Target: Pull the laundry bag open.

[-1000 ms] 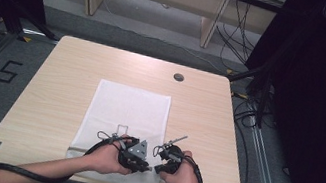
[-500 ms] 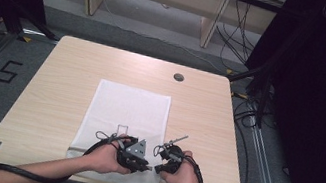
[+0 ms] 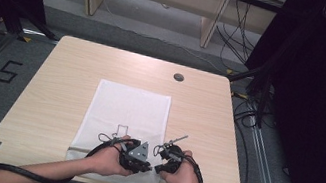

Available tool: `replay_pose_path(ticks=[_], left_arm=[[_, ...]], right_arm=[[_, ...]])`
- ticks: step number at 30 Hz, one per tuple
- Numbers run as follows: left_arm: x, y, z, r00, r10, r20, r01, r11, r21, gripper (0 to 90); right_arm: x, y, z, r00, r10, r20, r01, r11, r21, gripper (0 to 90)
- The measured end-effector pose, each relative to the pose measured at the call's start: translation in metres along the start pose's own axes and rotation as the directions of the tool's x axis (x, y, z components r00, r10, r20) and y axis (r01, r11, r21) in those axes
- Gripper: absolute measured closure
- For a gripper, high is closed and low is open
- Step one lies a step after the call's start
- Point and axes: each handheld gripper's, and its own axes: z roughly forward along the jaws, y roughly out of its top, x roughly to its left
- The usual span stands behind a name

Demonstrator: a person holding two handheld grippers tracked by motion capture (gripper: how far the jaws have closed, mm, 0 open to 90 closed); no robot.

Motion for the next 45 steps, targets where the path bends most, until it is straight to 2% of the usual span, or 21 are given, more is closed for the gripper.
replay_pose_path(ticks=[1,2,6,7,9,12,14,15,19,24,26,31,32,34,35,37,41,42,44,45], left_arm=[[0.000,0.000,0.000,1.0000,0.000,0.000,0.000,1.0000,0.000,81.4],[-0.001,0.002,-0.001,0.9995,0.026,-0.016,-0.025,0.9996,0.008,81.5],[0.000,0.004,-0.004,1.0000,0.003,0.003,-0.003,0.9999,0.010,81.6],[0.000,0.004,-0.004,1.0000,0.005,0.007,-0.005,0.9999,0.013,81.7],[0.001,0.004,-0.005,0.9999,0.010,0.007,-0.010,0.9998,0.018,81.7],[0.000,0.004,-0.004,0.9999,-0.007,0.009,0.007,1.0000,0.001,81.7],[0.000,0.005,-0.005,0.9999,0.000,0.011,0.000,1.0000,0.001,81.7],[0.001,0.005,-0.007,0.9998,0.019,0.006,-0.020,0.9997,0.016,81.7],[0.001,0.004,-0.011,0.9998,0.021,0.006,-0.021,0.9995,0.023,81.7],[0.002,-0.001,-0.015,1.0000,0.001,0.010,-0.001,0.9999,0.012,81.7],[0.003,0.000,-0.015,0.9999,0.013,0.007,-0.013,0.9997,0.021,81.7],[0.002,0.000,-0.016,0.9999,0.006,0.012,-0.007,0.9998,0.018,81.7],[0.003,0.000,-0.017,0.9996,0.024,0.011,-0.024,0.9994,0.023,81.7],[0.002,-0.001,-0.018,0.9999,0.013,0.011,-0.014,0.9996,0.023,81.7],[0.003,-0.002,-0.021,0.9998,0.019,0.009,-0.019,0.9995,0.025,81.7],[0.002,-0.003,-0.021,0.9999,0.000,0.012,0.000,0.9999,0.017,81.7],[0.004,-0.004,-0.023,0.9999,0.010,0.008,-0.010,0.9996,0.026,81.7],[0.003,-0.004,-0.023,1.0000,-0.005,0.007,0.004,0.9999,0.016,81.7],[0.003,-0.005,-0.025,1.0000,0.007,0.006,-0.007,0.9997,0.022,81.7],[0.004,-0.005,-0.025,0.9999,0.015,0.008,-0.015,0.9997,0.020,81.7]], right_arm=[[0.000,0.000,0.000,1.0000,0.000,0.000,0.000,1.000,0.000,90.0],[0.000,0.000,0.000,1.0000,-0.001,0.000,0.001,1.000,0.000,90.0],[0.001,0.000,0.000,1.0000,-0.001,0.007,0.001,1.000,0.003,90.0],[0.000,0.000,0.001,0.9996,-0.027,0.007,0.027,1.000,-0.008,90.0],[0.000,0.000,0.001,0.9996,-0.027,0.009,0.027,1.000,-0.007,90.0],[0.000,0.000,0.000,0.9997,-0.025,0.006,0.025,1.000,-0.003,90.0],[0.000,0.000,0.001,0.9998,-0.019,0.005,0.019,1.000,-0.001,90.0],[0.000,0.000,0.001,0.9996,-0.027,0.005,0.027,1.000,-0.006,90.0],[0.001,0.000,0.000,0.9996,-0.027,0.007,0.027,1.000,-0.003,90.0],[0.000,0.000,0.001,0.9999,-0.014,0.005,0.014,1.000,0.004,90.0],[0.000,0.000,0.000,0.9999,-0.013,0.006,0.013,1.000,0.003,90.0],[0.000,0.000,0.000,0.9999,-0.012,0.001,0.012,1.000,0.000,90.0],[0.000,0.000,0.000,0.9999,-0.014,0.001,0.014,1.000,0.000,90.0],[0.000,0.000,0.001,0.9996,-0.027,0.000,0.027,1.000,-0.009,90.0],[0.000,0.000,0.001,0.9997,-0.026,0.001,0.026,1.000,-0.008,90.0],[0.000,0.000,0.000,0.9999,-0.013,0.001,0.013,1.000,0.001,90.0],[0.000,0.000,0.001,0.9997,-0.025,0.004,0.025,1.000,-0.009,90.0],[0.001,0.000,0.000,0.9999,-0.013,0.007,0.013,1.000,-0.004,90.0],[0.000,0.000,0.001,0.9997,-0.023,0.003,0.023,1.000,-0.009,90.0],[0.000,-0.001,0.001,0.9999,-0.006,0.010,0.006,1.000,0.000,90.0]])
